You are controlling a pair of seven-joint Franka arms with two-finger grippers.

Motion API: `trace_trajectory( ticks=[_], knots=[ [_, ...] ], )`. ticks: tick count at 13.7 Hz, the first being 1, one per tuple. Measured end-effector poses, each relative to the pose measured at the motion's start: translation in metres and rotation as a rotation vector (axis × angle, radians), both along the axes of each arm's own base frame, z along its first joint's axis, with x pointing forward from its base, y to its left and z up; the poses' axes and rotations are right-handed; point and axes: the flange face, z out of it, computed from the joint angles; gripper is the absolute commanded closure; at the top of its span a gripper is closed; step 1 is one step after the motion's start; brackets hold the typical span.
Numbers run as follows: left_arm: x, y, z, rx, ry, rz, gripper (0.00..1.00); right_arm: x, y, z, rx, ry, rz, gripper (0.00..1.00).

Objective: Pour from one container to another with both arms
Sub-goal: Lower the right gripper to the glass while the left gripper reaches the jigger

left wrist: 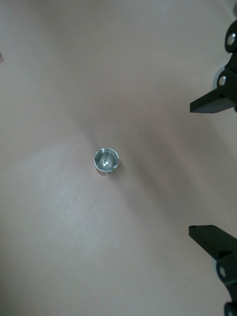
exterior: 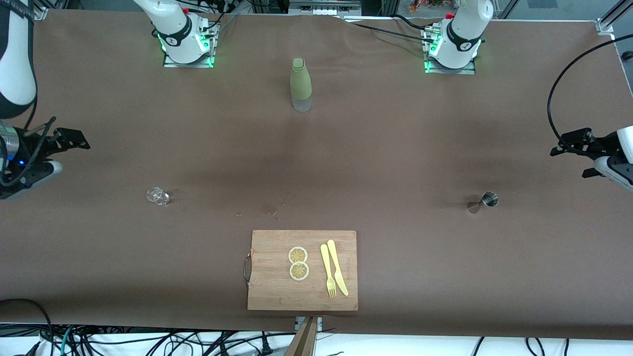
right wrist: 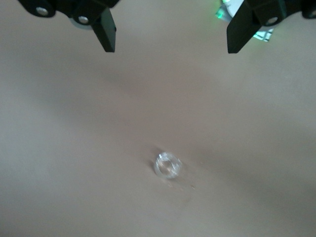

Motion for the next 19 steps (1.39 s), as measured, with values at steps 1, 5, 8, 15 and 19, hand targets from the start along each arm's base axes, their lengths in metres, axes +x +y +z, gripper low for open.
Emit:
trace_trajectory(
  ticks=[1,5,8,15,19],
  knots=[
    [0.002,0.013,-0.014,-0.043,-0.007,-0.051,0.00,0.006,-0.008,-0.018,0.047,-0.008,0.050,0.00],
    [0.009,0.074,-0.098,-0.231,-0.066,-0.258,0.00,0.010,-0.047,-0.091,0.259,-0.080,0.225,0.00],
    [0.021,0.094,-0.146,-0.323,-0.172,-0.397,0.00,0.011,-0.055,-0.133,0.419,-0.185,0.386,0.00],
    [0.037,0.123,-0.255,-0.585,-0.467,-0.640,0.00,0.013,-0.067,-0.215,0.680,-0.362,0.602,0.00],
    [0.013,0.130,-0.344,-0.796,-0.579,-0.610,0.00,0.001,-0.095,-0.268,0.790,-0.486,0.666,0.00]
  ],
)
